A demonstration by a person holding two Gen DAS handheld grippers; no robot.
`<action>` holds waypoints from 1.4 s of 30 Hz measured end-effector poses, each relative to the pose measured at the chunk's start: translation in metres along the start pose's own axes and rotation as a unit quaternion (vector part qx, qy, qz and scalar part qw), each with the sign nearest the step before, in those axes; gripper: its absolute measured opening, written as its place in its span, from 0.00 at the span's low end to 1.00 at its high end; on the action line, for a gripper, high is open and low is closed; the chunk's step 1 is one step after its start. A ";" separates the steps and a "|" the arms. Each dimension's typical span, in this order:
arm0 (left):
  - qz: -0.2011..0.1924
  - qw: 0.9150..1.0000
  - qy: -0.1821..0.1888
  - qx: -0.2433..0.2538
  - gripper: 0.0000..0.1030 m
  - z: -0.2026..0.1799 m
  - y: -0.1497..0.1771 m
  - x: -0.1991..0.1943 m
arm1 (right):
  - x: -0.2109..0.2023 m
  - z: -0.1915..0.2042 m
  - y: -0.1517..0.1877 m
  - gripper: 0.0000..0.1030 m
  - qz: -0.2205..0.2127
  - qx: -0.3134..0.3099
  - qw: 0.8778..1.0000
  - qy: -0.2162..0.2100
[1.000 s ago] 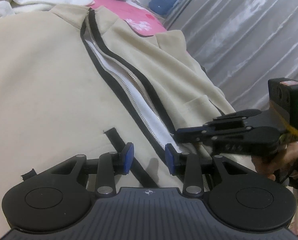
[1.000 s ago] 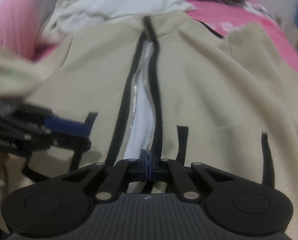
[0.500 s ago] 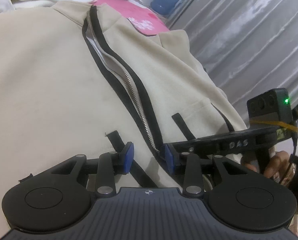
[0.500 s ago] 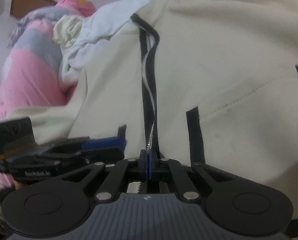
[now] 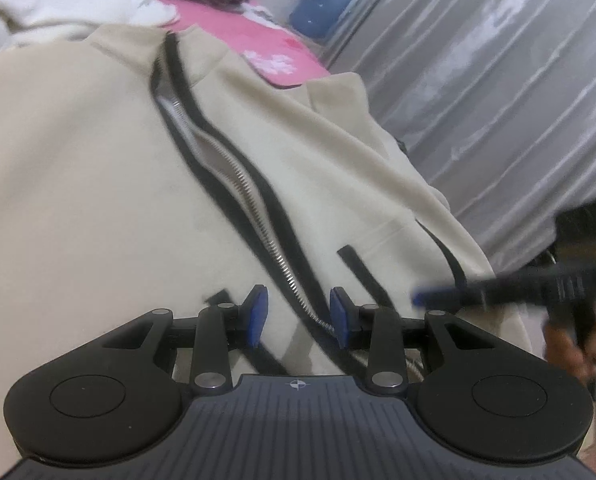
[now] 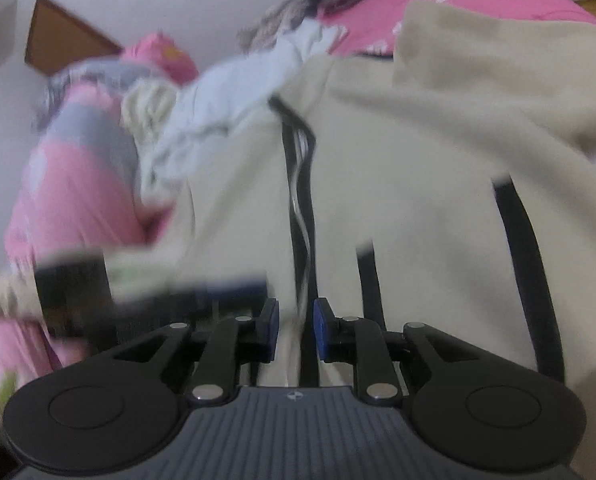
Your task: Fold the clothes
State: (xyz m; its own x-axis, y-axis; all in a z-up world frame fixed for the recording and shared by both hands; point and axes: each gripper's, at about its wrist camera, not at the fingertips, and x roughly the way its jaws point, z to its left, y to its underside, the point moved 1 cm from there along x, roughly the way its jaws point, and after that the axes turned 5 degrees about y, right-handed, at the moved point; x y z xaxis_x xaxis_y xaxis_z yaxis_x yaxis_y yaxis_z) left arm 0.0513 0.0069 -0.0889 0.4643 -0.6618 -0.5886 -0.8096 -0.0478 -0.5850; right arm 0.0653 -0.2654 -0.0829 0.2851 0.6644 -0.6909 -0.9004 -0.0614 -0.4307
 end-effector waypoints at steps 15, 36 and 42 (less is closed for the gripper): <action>0.043 0.988 -0.015 0.147 0.33 -0.039 0.013 0.042 | -0.004 0.015 0.074 0.21 0.077 -0.112 0.987 0.081; 0.088 0.971 -0.036 0.221 0.33 -0.062 -0.011 0.036 | -0.154 -0.048 0.092 0.46 -0.157 0.055 0.956 0.240; 0.172 0.929 0.004 0.328 0.33 -0.115 -0.018 0.052 | -0.143 -0.089 0.106 0.46 -0.102 0.122 0.965 0.210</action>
State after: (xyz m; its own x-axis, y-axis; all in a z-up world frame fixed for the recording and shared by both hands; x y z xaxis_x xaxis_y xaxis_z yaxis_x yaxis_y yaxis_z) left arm 0.0490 -0.1129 -0.0450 0.2134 -0.5584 -0.8017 -0.5155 0.6327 -0.5779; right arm -0.0415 -0.4335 -0.0811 0.5267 0.2807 -0.8024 -0.8472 0.2510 -0.4683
